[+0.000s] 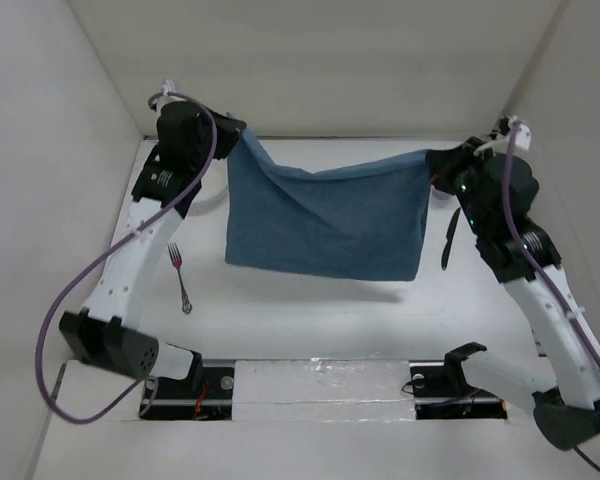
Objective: Set the dinner table for one person
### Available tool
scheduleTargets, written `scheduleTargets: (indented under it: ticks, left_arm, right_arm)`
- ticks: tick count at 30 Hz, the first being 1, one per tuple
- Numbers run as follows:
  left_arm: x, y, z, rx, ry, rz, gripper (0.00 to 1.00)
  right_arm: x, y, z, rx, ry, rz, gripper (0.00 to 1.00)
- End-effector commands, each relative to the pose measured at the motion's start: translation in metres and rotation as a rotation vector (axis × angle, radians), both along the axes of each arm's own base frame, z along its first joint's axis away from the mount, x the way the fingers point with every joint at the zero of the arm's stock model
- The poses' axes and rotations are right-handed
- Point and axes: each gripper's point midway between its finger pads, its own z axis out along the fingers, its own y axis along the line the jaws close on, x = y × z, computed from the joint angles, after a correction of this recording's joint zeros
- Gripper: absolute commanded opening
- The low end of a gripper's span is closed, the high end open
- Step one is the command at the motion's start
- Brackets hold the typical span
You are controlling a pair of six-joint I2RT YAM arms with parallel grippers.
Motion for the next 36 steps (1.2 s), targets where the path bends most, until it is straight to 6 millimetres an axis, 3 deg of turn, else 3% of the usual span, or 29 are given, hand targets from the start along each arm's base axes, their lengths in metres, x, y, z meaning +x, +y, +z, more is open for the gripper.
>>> scheduleTargets:
  ticks: [1, 2, 3, 4, 5, 6, 7, 8, 9, 12, 14, 15, 17, 18, 19, 20, 21, 22, 24, 25, 26, 27, 28, 29, 30, 32, 33, 35, 36]
  left_arm:
    - [0.033, -0.020, 0.030, 0.017, -0.085, -0.137, 0.00]
    - [0.059, -0.022, 0.015, 0.040, -0.061, -0.142, 0.00]
    - [0.071, -0.020, 0.018, 0.049, -0.070, -0.144, 0.00]
    - [0.077, -0.023, 0.047, 0.062, -0.143, -0.181, 0.00]
    - [0.102, -0.023, 0.035, 0.069, -0.131, -0.192, 0.00]
    - [0.111, -0.023, 0.042, 0.062, -0.157, -0.208, 0.00]
    - [0.118, -0.025, 0.049, 0.064, -0.187, -0.237, 0.00]
    - [0.119, -0.027, 0.072, 0.055, -0.255, -0.270, 0.00]
    - [0.130, -0.026, 0.068, 0.063, -0.265, -0.276, 0.00]
    - [0.130, -0.022, 0.082, 0.083, -0.354, -0.276, 0.00]
    - [0.129, -0.019, 0.077, 0.093, -0.364, -0.259, 0.00]
    - [0.133, -0.020, 0.056, 0.094, -0.353, -0.260, 0.00]
    - [0.122, -0.020, 0.050, 0.082, -0.378, -0.267, 0.00]
    - [0.122, -0.022, 0.013, 0.084, -0.317, -0.263, 0.00]
    - [0.112, -0.029, 0.018, 0.080, -0.353, -0.265, 0.00]
    - [0.108, -0.032, 0.006, 0.099, -0.342, -0.258, 0.00]
    - [0.105, -0.033, -0.005, 0.113, -0.328, -0.249, 0.00]
    - [0.100, -0.037, -0.039, 0.115, -0.286, -0.262, 0.00]
    - [0.085, -0.039, -0.061, 0.106, -0.265, -0.273, 0.00]
    - [0.074, -0.037, -0.109, 0.099, -0.175, -0.277, 0.00]
    - [0.064, -0.033, -0.111, 0.075, -0.180, -0.256, 0.00]
    - [0.053, -0.034, -0.125, 0.080, -0.160, -0.248, 0.00]
    - [0.042, -0.034, -0.139, 0.088, -0.134, -0.233, 0.00]
    - [0.028, -0.026, -0.172, 0.113, -0.069, -0.185, 0.05]
    - [0.009, -0.036, -0.162, 0.134, -0.109, -0.206, 0.17]
    - [-0.014, -0.035, -0.177, 0.167, -0.084, -0.185, 0.36]
    - [-0.032, -0.041, -0.164, 0.177, -0.110, -0.209, 0.47]
    - [-0.041, -0.033, -0.154, 0.185, -0.114, -0.173, 0.94]
    - [-0.046, -0.029, -0.156, 0.198, -0.092, -0.156, 1.00]
  right_arm:
    - [0.047, 0.008, 0.017, -0.097, -0.042, 0.034, 0.00]
    - [0.058, 0.011, 0.019, -0.094, -0.050, 0.055, 0.00]
    - [0.069, 0.008, 0.024, -0.091, -0.061, 0.056, 0.00]
    - [0.090, -0.002, 0.034, -0.089, -0.076, 0.037, 0.00]
    - [0.099, -0.004, 0.039, -0.098, -0.089, 0.050, 0.00]
    - [0.106, -0.001, 0.043, -0.098, -0.092, 0.085, 0.00]
    - [0.125, -0.008, 0.037, -0.112, -0.078, 0.083, 0.00]
    - [0.128, -0.010, 0.058, -0.119, -0.122, 0.091, 0.00]
    - [0.132, -0.007, 0.061, -0.120, -0.128, 0.121, 0.00]
    - [0.146, -0.017, 0.062, -0.132, -0.141, 0.133, 0.00]
    - [0.156, -0.019, 0.056, -0.135, -0.140, 0.173, 0.00]
    - [0.158, -0.020, 0.044, -0.122, -0.119, 0.185, 0.00]
    - [0.162, -0.019, 0.021, -0.106, -0.074, 0.211, 0.00]
    - [0.161, -0.016, 0.018, -0.106, -0.084, 0.224, 0.00]
    - [0.161, -0.016, -0.011, -0.080, -0.029, 0.226, 0.00]
    - [0.158, -0.013, -0.022, -0.063, -0.012, 0.238, 0.00]
    - [0.152, -0.011, -0.024, -0.051, -0.025, 0.248, 0.00]
    - [0.147, -0.009, -0.056, -0.032, 0.036, 0.258, 0.00]
    - [0.136, -0.009, -0.081, -0.016, 0.074, 0.257, 0.00]
    - [0.126, -0.009, -0.085, -0.015, 0.079, 0.257, 0.00]
    - [0.115, -0.009, -0.117, 0.011, 0.142, 0.256, 0.01]
    - [0.106, -0.009, -0.131, 0.013, 0.165, 0.256, 0.02]
    - [0.093, -0.009, -0.122, 0.023, 0.120, 0.254, 0.05]
    - [0.080, -0.008, -0.152, 0.049, 0.173, 0.251, 0.11]
    - [0.070, -0.008, -0.154, 0.048, 0.163, 0.251, 0.19]
    - [0.047, -0.008, -0.147, 0.051, 0.102, 0.252, 0.33]
    - [0.041, -0.011, -0.141, 0.061, 0.082, 0.236, 0.55]
    - [0.033, -0.012, -0.129, 0.065, 0.040, 0.226, 0.79]
    - [0.031, -0.012, -0.117, 0.063, 0.020, 0.226, 0.87]
